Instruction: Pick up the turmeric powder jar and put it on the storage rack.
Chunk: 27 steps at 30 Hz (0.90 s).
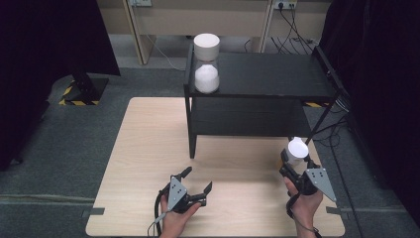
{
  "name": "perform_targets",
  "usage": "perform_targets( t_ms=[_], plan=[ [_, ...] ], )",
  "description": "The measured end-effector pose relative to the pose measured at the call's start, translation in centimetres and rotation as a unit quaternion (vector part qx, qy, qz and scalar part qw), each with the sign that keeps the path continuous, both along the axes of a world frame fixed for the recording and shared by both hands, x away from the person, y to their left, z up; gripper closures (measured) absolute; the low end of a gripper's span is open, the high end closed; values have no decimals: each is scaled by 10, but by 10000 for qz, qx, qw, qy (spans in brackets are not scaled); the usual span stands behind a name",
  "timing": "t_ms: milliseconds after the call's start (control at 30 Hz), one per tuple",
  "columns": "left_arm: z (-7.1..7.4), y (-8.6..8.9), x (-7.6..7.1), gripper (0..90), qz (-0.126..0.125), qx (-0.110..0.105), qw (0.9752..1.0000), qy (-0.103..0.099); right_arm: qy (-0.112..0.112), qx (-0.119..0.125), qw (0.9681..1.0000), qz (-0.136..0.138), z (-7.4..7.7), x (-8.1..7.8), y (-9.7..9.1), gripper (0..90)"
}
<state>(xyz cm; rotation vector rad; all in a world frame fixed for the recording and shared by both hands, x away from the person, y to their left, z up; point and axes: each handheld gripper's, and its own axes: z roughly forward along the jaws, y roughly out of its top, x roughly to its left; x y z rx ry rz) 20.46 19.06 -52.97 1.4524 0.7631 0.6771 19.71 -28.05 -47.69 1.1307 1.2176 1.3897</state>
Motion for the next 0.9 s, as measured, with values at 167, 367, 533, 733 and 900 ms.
perform_targets(
  t_ms=[167,367,533,733,900],
  plan=[
    [0,0,0,98,-2,4,10000,-4,-130,36,9999,49,9,-2,1,308],
    [0,0,0,98,0,8,10000,-12,-241,58,9997,70,20,-4,1,308],
    [0,0,0,97,-1,10,10000,-3,-336,35,9994,81,30,-6,0,308],
    [0,0,0,97,-1,18,10000,-11,-436,11,9990,95,42,-7,-2,308],
    [0,0,0,96,-1,19,10000,-3,-472,29,9988,124,51,-6,-2,308]
  ],
)
